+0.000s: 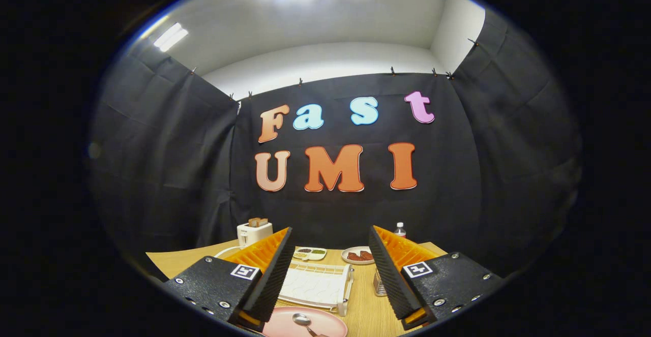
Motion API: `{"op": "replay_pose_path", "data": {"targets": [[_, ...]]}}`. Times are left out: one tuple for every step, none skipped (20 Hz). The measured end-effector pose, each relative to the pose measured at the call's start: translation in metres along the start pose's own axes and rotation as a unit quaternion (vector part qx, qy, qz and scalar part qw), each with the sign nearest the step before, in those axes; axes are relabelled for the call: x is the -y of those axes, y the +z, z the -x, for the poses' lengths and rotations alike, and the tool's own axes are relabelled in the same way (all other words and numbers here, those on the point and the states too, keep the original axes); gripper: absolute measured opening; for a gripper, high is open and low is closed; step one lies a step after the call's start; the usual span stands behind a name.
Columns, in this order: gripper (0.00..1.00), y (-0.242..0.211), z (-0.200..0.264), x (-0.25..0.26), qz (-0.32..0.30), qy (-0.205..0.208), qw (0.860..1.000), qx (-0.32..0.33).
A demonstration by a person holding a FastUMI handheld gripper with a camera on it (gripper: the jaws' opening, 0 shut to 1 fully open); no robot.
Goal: Take the plate from the dish rack, then take the spoon from the basket and place it into the plate.
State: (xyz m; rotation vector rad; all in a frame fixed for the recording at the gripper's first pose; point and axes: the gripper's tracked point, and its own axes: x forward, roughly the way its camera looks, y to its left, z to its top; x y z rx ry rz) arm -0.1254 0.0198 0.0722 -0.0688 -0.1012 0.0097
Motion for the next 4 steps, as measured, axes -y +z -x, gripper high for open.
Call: {"op": "replay_pose_path", "data": {"targets": [[0.87, 0.0013, 0.0000, 0.0018, 0.008, -0.003, 1.000, 0.002], [0.87, 0.0031, -0.0005, 0.0024, 0.014, -0.007, 1.000, 0.005], [0.87, 0.0058, -0.0007, 0.0024, 0.020, -0.009, 1.000, 0.009], [0.87, 0.0073, -0.0005, -0.0005, 0.024, -0.009, 1.000, 0.013]]}}
